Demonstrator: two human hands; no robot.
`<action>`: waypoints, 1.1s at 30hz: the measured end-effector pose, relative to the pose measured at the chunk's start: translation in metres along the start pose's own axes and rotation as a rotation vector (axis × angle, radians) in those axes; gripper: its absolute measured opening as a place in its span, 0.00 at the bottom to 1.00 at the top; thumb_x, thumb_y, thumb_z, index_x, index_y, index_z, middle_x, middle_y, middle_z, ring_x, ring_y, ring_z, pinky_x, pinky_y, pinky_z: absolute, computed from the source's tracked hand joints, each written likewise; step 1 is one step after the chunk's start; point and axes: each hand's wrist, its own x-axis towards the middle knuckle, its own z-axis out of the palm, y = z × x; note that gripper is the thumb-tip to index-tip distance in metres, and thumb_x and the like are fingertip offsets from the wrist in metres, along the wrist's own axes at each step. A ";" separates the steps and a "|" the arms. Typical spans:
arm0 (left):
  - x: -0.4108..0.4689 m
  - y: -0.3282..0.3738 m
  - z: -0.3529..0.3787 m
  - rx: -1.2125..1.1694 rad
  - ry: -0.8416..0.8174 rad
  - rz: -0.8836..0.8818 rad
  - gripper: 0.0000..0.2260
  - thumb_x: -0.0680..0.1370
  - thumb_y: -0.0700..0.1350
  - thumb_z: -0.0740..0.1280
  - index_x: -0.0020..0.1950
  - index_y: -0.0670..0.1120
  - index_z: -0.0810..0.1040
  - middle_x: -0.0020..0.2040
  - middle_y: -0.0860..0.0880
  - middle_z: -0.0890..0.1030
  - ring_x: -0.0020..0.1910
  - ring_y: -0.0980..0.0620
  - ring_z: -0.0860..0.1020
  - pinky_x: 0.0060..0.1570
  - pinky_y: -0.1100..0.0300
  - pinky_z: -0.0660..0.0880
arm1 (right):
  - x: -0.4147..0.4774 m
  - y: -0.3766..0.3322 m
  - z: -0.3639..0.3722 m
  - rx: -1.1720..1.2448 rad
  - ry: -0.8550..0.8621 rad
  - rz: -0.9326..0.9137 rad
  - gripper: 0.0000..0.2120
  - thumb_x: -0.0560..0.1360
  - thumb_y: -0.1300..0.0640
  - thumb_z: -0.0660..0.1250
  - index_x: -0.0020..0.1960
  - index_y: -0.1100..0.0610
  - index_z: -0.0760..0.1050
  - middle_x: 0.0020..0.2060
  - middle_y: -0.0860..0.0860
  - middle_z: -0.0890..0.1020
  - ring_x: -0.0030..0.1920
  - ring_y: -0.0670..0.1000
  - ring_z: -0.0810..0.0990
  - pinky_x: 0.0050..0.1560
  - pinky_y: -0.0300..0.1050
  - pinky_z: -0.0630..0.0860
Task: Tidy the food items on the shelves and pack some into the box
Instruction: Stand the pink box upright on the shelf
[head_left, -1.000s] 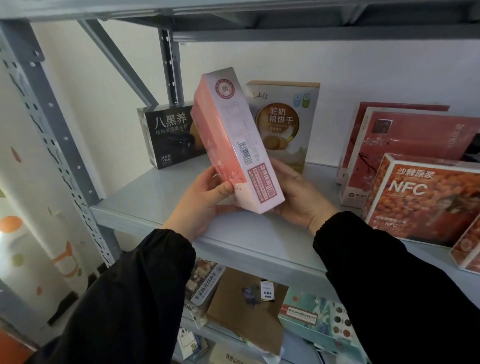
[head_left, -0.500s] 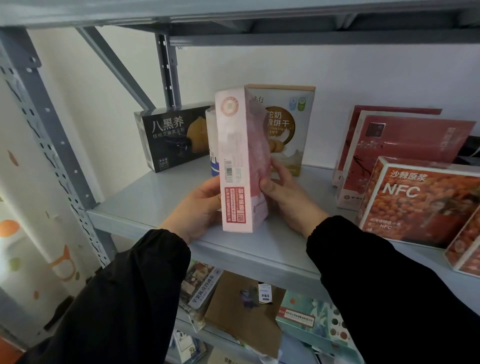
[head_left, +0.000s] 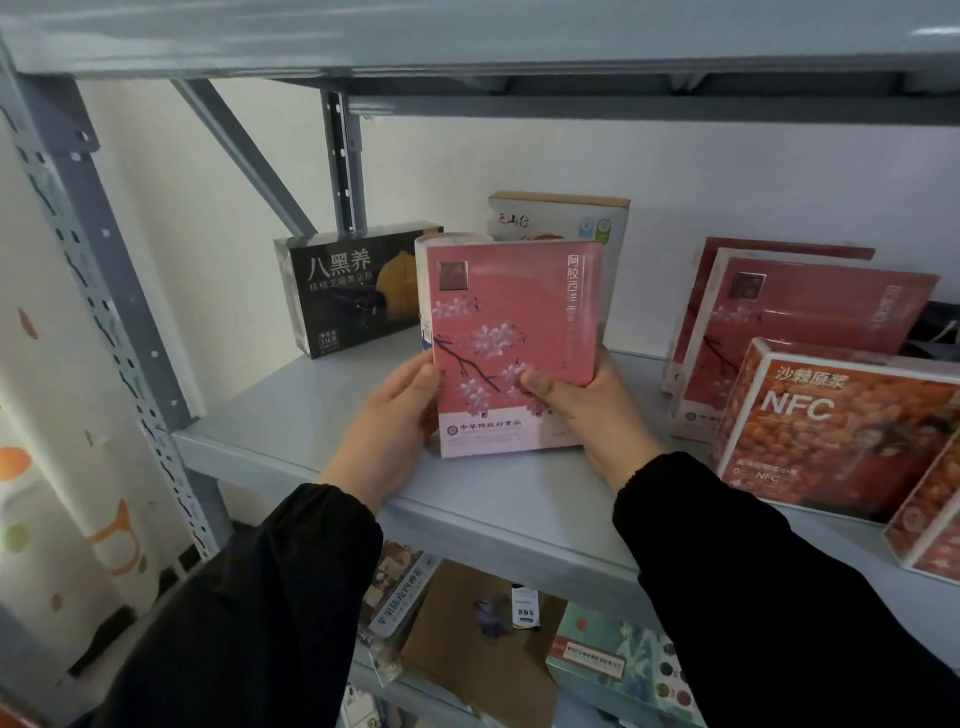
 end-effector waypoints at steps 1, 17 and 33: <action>0.001 -0.001 0.001 0.008 -0.021 0.012 0.14 0.87 0.51 0.60 0.69 0.54 0.79 0.59 0.45 0.85 0.52 0.47 0.83 0.43 0.56 0.77 | -0.001 -0.002 -0.001 -0.022 0.023 -0.006 0.52 0.52 0.33 0.85 0.70 0.48 0.73 0.56 0.45 0.87 0.56 0.46 0.86 0.63 0.52 0.81; 0.020 0.004 0.002 0.359 0.150 -0.117 0.13 0.79 0.50 0.71 0.62 0.59 0.76 0.54 0.57 0.82 0.53 0.53 0.83 0.61 0.49 0.79 | 0.011 0.000 -0.023 -0.259 0.221 0.020 0.22 0.81 0.58 0.71 0.72 0.48 0.70 0.58 0.44 0.80 0.56 0.46 0.79 0.51 0.36 0.71; 0.130 -0.025 -0.013 0.490 0.207 -0.036 0.54 0.66 0.47 0.85 0.81 0.52 0.53 0.72 0.49 0.74 0.68 0.50 0.75 0.67 0.49 0.75 | 0.035 0.015 -0.022 -0.296 0.383 0.082 0.31 0.83 0.58 0.66 0.81 0.45 0.57 0.69 0.49 0.78 0.59 0.48 0.78 0.60 0.43 0.71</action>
